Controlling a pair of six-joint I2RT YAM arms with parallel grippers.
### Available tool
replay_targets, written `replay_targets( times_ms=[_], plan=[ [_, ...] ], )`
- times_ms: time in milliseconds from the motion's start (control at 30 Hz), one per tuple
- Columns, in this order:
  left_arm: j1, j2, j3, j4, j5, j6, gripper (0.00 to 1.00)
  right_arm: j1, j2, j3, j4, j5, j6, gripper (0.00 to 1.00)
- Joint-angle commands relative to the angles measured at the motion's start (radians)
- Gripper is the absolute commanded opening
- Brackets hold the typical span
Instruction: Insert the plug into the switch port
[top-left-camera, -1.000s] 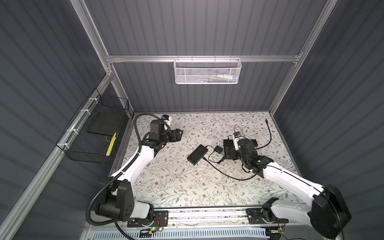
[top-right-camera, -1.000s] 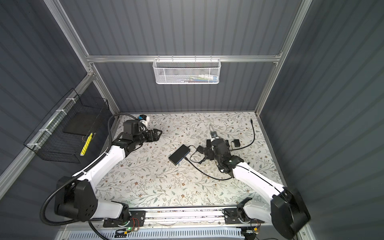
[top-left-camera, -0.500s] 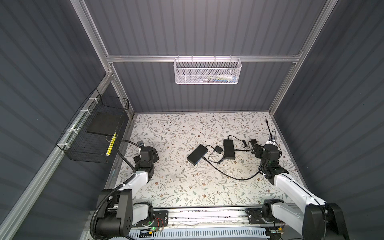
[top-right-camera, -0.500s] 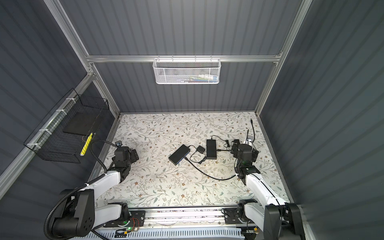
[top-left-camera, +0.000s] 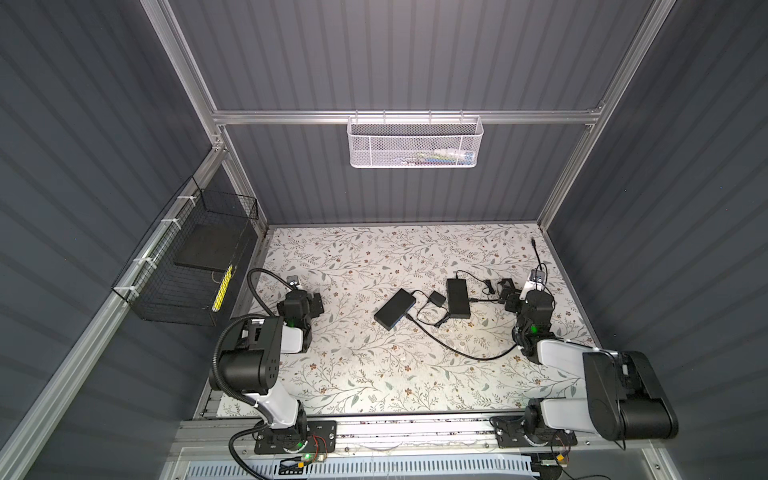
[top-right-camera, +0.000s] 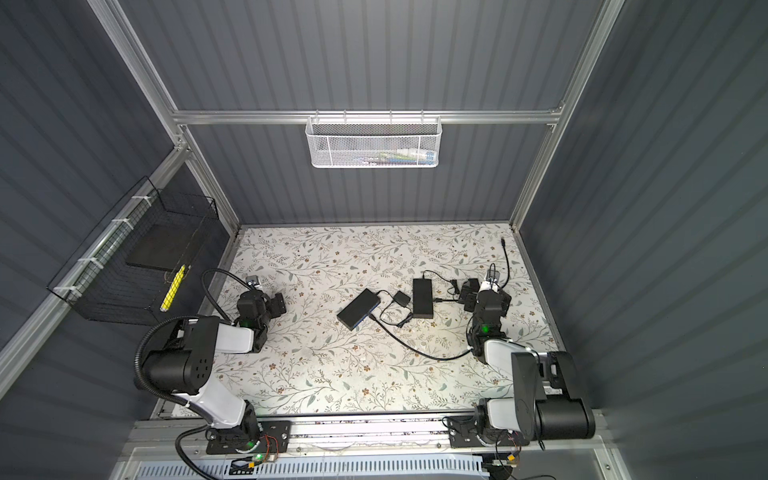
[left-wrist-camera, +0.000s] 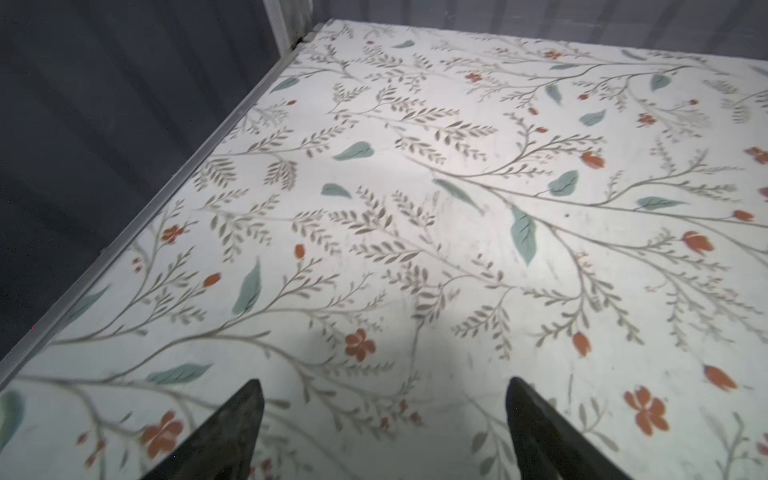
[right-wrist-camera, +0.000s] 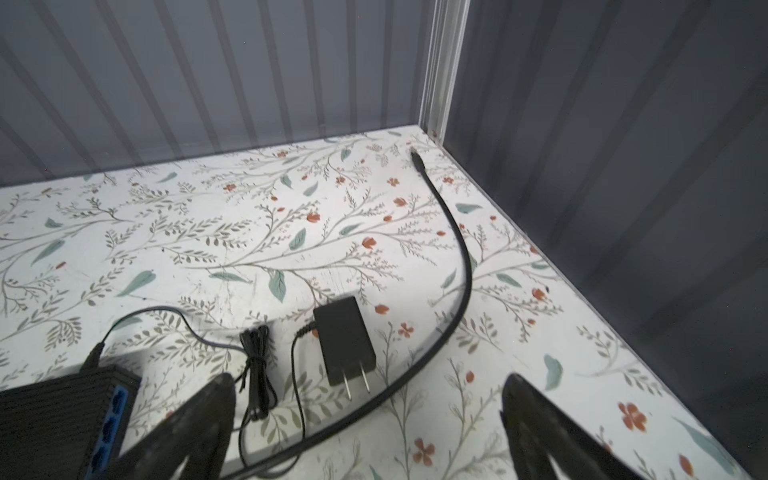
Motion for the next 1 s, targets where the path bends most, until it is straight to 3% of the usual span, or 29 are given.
replay_targets(
  times_ms=[0,133,200,967],
  plan=[
    [0.004,0.022,-0.018,0.130,0.076,0.039,1.00,-0.005,0.020,-0.024,0.126,-0.065,-0.031,0.99],
    [0.005,0.026,-0.019,0.138,0.076,0.041,1.00,-0.014,0.078,-0.033,0.208,-0.084,-0.030,0.99],
    [0.004,0.027,-0.018,0.141,0.075,0.042,1.00,-0.015,0.057,-0.022,0.148,-0.081,-0.021,0.99],
    [-0.004,0.028,-0.013,0.132,0.061,0.046,1.00,-0.021,0.072,-0.013,0.153,-0.092,-0.019,0.99]
  ],
)
